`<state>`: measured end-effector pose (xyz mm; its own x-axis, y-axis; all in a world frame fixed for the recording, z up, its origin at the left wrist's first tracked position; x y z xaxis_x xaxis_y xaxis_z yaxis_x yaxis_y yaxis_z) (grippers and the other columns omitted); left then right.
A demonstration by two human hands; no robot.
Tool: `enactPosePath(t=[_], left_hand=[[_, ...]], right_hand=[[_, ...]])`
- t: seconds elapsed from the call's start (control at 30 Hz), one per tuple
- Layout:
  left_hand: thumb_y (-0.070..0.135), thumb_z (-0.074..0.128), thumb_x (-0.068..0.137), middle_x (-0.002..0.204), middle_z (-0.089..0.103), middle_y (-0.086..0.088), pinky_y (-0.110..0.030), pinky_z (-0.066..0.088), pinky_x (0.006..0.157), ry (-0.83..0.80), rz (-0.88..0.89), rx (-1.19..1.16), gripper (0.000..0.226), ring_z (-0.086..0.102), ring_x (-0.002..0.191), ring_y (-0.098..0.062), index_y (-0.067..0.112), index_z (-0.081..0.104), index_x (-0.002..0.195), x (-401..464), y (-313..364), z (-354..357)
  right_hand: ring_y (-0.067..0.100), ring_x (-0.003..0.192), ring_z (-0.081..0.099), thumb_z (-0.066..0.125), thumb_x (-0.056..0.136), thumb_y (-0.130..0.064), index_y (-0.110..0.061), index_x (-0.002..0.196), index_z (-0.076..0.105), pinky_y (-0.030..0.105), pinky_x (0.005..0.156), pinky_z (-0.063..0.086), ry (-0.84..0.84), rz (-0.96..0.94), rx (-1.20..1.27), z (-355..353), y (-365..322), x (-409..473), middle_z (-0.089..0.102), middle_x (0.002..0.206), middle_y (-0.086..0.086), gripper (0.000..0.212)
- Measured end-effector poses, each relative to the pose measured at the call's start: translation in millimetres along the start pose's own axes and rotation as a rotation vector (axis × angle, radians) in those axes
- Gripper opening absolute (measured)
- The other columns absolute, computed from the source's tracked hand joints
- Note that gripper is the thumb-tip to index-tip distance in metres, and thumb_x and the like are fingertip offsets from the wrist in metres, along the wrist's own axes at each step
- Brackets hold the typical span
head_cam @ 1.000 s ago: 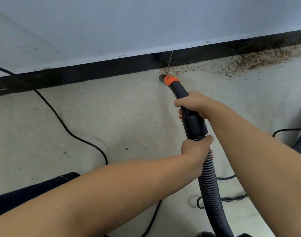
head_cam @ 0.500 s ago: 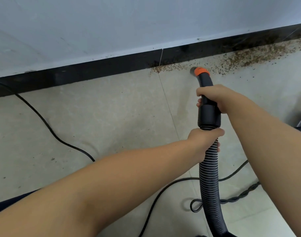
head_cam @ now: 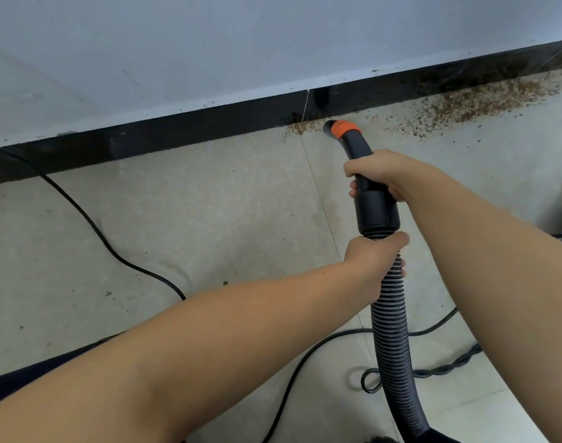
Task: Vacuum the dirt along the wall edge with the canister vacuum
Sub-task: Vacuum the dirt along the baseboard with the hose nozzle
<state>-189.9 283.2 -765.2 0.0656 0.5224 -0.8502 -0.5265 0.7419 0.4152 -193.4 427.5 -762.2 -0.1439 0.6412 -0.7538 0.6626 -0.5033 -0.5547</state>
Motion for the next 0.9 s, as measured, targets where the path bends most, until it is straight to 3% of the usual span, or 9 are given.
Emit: enactPosePath(t=[0.63, 0.9], left_hand=[[0.017, 0.063, 0.086, 0.066, 0.055, -0.006, -0.024, 0.050, 0.054, 0.102, 0.028, -0.109, 0.015, 0.053, 0.056, -0.018, 0.007, 0.055, 0.095, -22, -17, -32], [0.016, 0.063, 0.087, 0.066, 0.055, -0.007, -0.021, 0.048, 0.047, 0.140, 0.045, -0.094, 0.015, 0.052, 0.054, -0.017, 0.006, 0.055, 0.093, -13, -5, -48]], right_hand=[[0.017, 0.041, 0.061, 0.058, 0.084, -0.006, -0.007, 0.094, 0.048, 0.023, 0.044, 0.051, -0.097, -0.070, -0.044, 55, -5, -18, 0.059, 0.066, 0.009, 0.014], [0.015, 0.041, 0.060, 0.057, 0.085, -0.006, -0.009, 0.088, 0.047, 0.022, 0.045, 0.051, -0.085, -0.096, -0.008, 65, -16, -9, 0.058, 0.067, 0.009, 0.011]])
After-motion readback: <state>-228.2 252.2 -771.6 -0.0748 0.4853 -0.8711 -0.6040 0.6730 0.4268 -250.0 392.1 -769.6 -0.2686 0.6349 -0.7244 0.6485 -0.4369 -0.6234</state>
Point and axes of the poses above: each hand's wrist, its own x-axis towards the middle knuckle, its own z-axis out of the palm, y = z × x, the point moved 5 cm from there along x, towards the middle knuckle
